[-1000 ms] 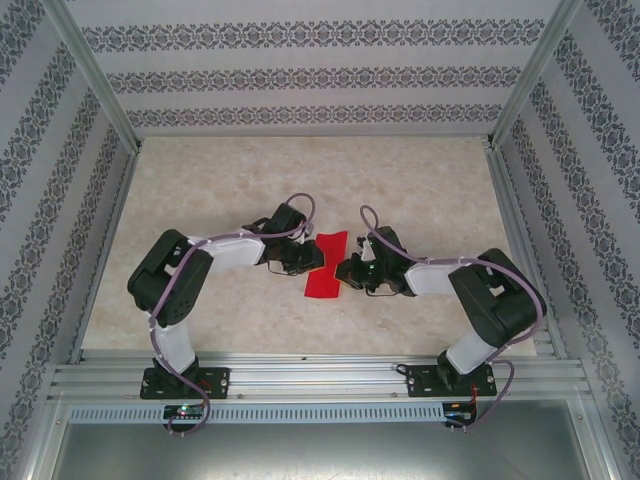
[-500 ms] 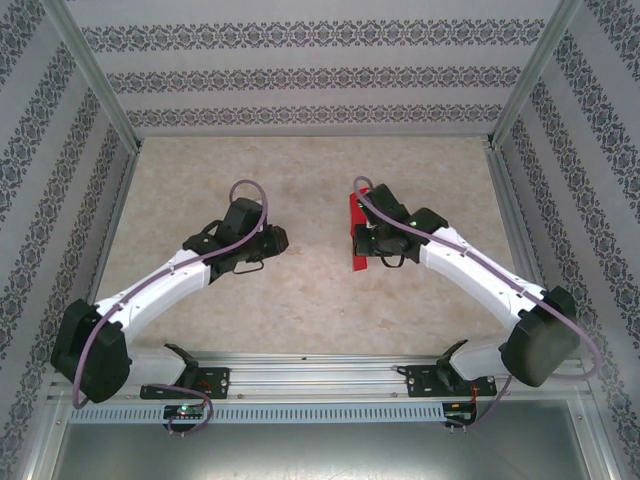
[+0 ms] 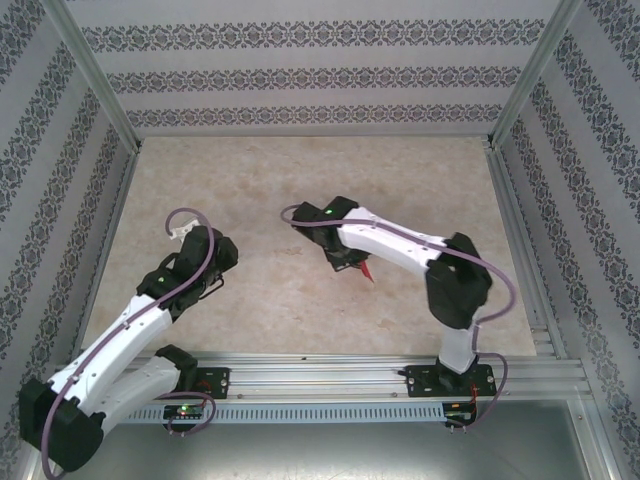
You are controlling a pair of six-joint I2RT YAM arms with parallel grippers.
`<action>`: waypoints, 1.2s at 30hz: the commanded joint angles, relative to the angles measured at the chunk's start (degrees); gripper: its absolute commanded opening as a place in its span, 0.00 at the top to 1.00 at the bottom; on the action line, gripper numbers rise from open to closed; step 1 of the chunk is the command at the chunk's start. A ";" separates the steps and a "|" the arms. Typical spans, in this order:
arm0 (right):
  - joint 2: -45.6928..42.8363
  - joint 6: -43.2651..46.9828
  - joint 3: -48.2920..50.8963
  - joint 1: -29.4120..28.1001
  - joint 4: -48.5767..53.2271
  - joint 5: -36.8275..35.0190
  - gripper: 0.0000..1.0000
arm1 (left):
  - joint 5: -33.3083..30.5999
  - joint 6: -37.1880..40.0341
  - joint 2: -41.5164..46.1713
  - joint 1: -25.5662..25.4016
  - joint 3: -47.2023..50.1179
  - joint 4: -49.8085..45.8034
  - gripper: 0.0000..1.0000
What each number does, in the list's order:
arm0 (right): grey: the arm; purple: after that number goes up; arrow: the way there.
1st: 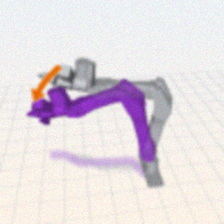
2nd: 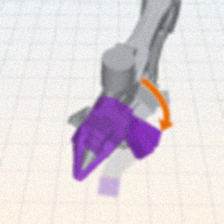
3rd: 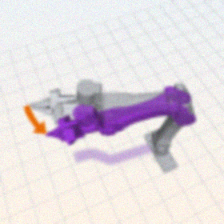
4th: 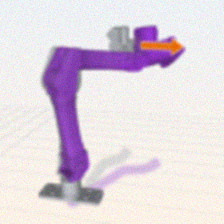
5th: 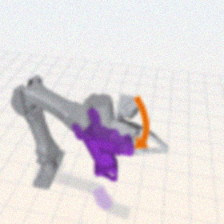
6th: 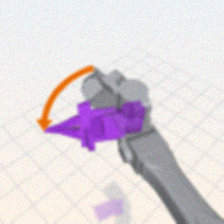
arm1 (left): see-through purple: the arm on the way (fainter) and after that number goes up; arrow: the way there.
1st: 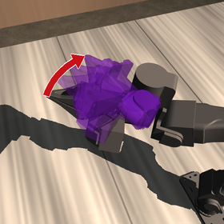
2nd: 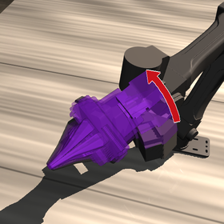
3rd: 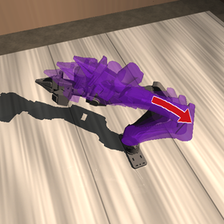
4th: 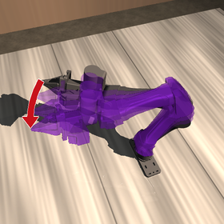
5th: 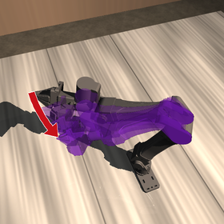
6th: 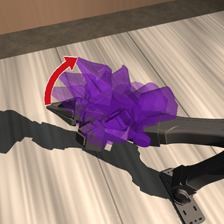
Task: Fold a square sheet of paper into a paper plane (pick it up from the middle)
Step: Turn over the paper at the center of the table.
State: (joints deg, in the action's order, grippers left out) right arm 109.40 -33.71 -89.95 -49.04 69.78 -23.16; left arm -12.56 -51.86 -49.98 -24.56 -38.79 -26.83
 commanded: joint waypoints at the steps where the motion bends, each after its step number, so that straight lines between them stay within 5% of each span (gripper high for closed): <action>1: 5.60 -0.94 -4.88 -1.61 0.09 5.11 0.88 | -3.10 -1.85 2.00 0.87 1.04 -3.19 0.63; 6: 11.59 -0.96 -10.32 -2.99 -5.50 15.89 0.82 | -2.49 -1.06 2.82 0.99 0.31 -5.37 0.63; 8: 11.35 -2.05 -10.06 -3.08 -9.25 19.42 0.67 | -2.51 -0.63 3.15 1.09 0.24 -5.60 0.63; 12: 5.25 -4.67 -1.46 -1.69 -24.95 32.58 0.56 | -1.86 -0.01 3.18 1.17 0.22 -5.28 0.62; 17: -7.25 -8.91 16.48 3.15 -42.78 37.64 0.58 | 6.46 4.01 0.36 1.18 0.81 1.20 0.58; 25: -12.06 -19.05 39.51 11.77 -75.04 53.27 0.85 | 32.67 7.16 -21.55 0.86 -5.29 15.26 0.61; 28: -10.31 -21.71 41.86 11.75 -78.72 52.66 0.86 | 39.16 8.09 -30.78 -0.26 -11.16 16.89 0.62; 36: -7.41 -32.27 48.17 8.54 -84.27 43.46 0.86 | 44.02 7.73 -46.83 -2.33 -22.01 17.93 0.64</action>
State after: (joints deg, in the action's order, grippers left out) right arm 100.79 -59.79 -44.42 -39.00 -9.39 24.36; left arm 26.98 -45.17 -93.73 -25.96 -57.93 -10.96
